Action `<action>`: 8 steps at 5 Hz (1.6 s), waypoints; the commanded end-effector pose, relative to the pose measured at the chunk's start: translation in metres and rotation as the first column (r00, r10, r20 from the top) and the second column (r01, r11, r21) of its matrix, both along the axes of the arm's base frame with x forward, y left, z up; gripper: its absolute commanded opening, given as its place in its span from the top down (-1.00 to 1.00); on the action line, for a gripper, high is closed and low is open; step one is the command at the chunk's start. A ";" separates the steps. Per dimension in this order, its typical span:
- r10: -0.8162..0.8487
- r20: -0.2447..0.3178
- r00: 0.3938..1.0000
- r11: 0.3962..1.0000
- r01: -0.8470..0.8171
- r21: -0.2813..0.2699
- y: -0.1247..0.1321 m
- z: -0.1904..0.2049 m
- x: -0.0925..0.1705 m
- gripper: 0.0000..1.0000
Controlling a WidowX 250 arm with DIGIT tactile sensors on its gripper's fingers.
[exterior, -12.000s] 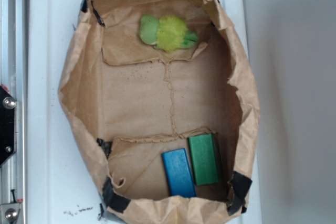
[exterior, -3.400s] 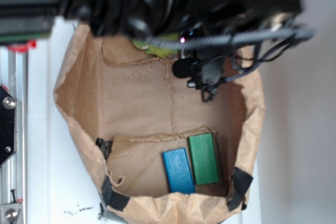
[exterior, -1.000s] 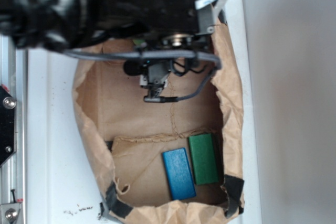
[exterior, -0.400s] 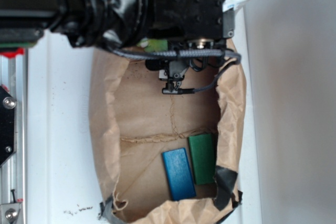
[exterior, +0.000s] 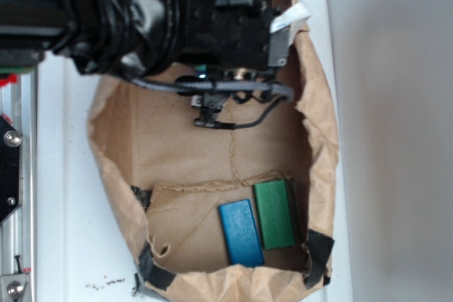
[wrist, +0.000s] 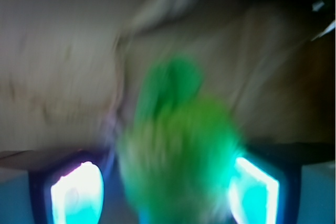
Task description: Grab the green animal.
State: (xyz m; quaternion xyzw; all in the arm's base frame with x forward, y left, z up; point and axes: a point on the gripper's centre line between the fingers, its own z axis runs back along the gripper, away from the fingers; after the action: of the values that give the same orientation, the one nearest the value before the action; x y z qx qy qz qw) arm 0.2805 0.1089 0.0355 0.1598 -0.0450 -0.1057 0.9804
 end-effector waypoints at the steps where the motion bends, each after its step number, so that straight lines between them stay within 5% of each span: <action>1: -0.048 0.037 0.998 0.998 0.046 0.038 0.019 0.026 0.003 -1.00; 4: -0.028 0.059 0.998 0.999 0.026 0.047 0.016 0.020 0.012 -1.00; 5: 0.000 0.057 0.998 0.999 -0.002 0.034 0.016 0.018 0.015 1.00; 8: 0.008 0.068 0.998 0.999 -0.010 0.030 0.017 0.020 0.016 1.00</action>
State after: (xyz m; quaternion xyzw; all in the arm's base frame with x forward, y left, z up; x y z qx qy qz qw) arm 0.2854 0.1142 0.0366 0.1685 -0.0518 -0.1015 0.9791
